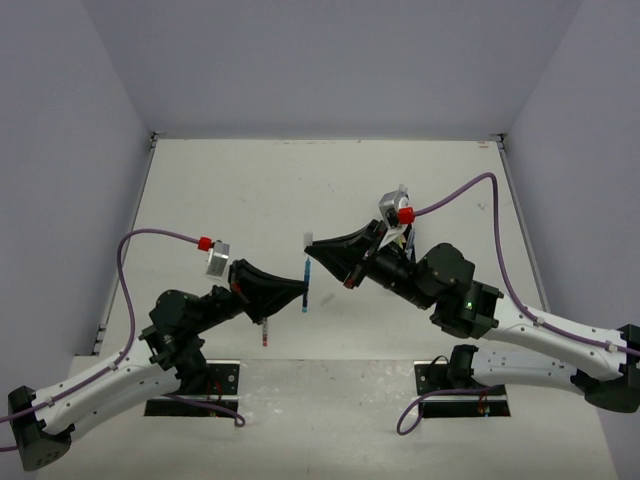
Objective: Sort the stationery into containers
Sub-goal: Close the pen cap on the pen.
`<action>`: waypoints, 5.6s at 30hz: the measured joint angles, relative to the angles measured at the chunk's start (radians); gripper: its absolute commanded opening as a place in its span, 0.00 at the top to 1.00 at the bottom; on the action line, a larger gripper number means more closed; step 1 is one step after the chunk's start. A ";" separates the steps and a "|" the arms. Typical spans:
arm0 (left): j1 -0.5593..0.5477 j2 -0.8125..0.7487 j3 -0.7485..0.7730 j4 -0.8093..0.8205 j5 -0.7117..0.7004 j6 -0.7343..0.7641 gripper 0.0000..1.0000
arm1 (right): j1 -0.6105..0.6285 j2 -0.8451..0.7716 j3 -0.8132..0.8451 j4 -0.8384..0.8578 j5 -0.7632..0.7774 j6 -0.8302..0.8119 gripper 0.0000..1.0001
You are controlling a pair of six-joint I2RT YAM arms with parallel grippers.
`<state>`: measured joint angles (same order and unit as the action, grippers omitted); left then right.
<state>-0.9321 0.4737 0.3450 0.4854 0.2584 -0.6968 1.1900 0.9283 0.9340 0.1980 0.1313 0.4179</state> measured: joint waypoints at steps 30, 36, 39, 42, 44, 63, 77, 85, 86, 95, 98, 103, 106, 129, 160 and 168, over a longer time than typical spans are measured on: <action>0.000 -0.005 0.000 0.000 -0.005 0.001 1.00 | 0.000 0.015 0.000 -0.006 -0.022 0.009 1.00; 0.000 -0.007 0.000 0.000 -0.013 0.001 1.00 | 0.000 0.013 -0.002 -0.006 -0.020 0.008 1.00; 0.000 -0.008 0.000 0.000 -0.018 0.001 1.00 | 0.000 0.013 -0.004 -0.007 -0.019 0.008 1.00; 0.000 -0.011 0.000 0.000 -0.023 0.000 1.00 | 0.000 0.012 -0.005 -0.006 -0.019 0.009 1.00; 0.000 -0.013 0.000 0.001 -0.026 0.000 1.00 | 0.000 0.013 -0.005 -0.006 -0.021 0.011 1.00; 0.000 -0.026 -0.009 0.056 -0.047 0.000 1.00 | 0.000 0.030 -0.026 0.055 -0.053 0.073 0.85; -0.001 0.007 -0.013 0.106 -0.049 0.003 1.00 | -0.001 0.039 -0.043 0.044 -0.075 0.077 0.65; -0.001 0.012 -0.013 0.106 -0.050 0.008 1.00 | -0.001 0.040 -0.043 0.041 -0.097 0.076 0.70; -0.001 0.012 -0.013 0.105 -0.051 0.009 1.00 | -0.001 0.040 -0.043 0.041 -0.100 0.076 0.70; -0.001 0.025 -0.008 0.103 -0.068 0.013 1.00 | -0.001 0.042 -0.073 0.040 -0.109 0.077 0.80; -0.001 0.028 -0.003 0.103 -0.074 0.013 1.00 | -0.001 0.048 -0.074 0.040 -0.110 0.075 0.95; 0.000 0.030 0.003 0.103 -0.073 0.014 0.63 | -0.003 0.049 -0.074 0.044 -0.111 0.069 1.00; -0.001 0.041 0.004 0.102 -0.071 0.024 0.59 | -0.003 0.049 -0.074 0.043 -0.113 0.068 1.00; -0.004 0.087 0.005 0.115 -0.010 0.060 1.00 | -0.005 0.059 -0.068 0.035 -0.066 0.055 0.32; -0.004 0.172 0.037 0.112 0.109 0.078 1.00 | -0.018 0.012 0.094 -0.189 -0.029 -0.015 1.00; -0.005 0.182 0.110 -0.022 0.119 0.163 1.00 | -0.030 -0.024 0.024 -0.123 -0.037 0.011 1.00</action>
<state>-0.9371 0.6553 0.4553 0.4633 0.3779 -0.5336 1.1603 0.9039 0.9576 0.0753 0.0945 0.4293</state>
